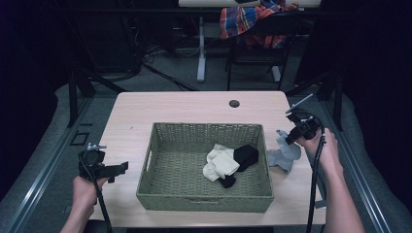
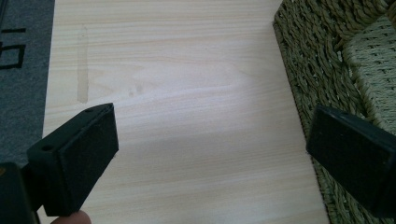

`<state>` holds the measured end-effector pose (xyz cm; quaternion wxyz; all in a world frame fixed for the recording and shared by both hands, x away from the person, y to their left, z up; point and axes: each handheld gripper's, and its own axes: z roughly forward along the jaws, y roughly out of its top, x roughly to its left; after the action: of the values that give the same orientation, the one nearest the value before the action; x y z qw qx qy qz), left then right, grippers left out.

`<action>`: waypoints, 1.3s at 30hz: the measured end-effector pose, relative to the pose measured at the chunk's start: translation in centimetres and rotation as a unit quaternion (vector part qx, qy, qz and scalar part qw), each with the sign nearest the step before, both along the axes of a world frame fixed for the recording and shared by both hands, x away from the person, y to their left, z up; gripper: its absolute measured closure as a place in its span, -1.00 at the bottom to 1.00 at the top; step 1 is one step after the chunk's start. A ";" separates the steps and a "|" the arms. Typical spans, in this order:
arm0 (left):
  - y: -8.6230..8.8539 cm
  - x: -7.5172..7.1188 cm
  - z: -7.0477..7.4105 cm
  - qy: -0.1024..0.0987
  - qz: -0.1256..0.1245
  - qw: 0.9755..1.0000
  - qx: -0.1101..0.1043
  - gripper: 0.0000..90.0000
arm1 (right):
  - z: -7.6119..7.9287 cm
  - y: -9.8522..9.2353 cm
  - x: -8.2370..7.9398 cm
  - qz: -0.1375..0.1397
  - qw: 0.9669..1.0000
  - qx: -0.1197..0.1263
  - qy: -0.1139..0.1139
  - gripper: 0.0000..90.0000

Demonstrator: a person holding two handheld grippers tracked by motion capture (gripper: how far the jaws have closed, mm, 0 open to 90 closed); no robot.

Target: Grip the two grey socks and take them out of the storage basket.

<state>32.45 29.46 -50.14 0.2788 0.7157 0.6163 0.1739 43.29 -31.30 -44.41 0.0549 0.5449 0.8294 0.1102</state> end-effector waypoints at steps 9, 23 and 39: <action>0.0 0.0 0.0 0.001 0.000 1.000 0.000 -0.95 | -2.0 0.0 0.4 -0.007 1.000 0.004 0.009 0.88; 0.0 0.0 0.0 0.001 0.000 1.000 0.000 -0.95 | -4.2 0.2 1.0 -0.007 1.000 -0.002 0.019 0.88; 0.0 0.0 0.0 0.002 0.000 1.000 0.000 -0.95 | -7.2 0.2 1.6 -0.001 0.999 -0.007 0.049 0.87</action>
<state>32.49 29.44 -50.17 0.2777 0.7162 0.6166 0.1727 44.93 -31.14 -51.63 0.0181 0.5502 0.8313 0.0772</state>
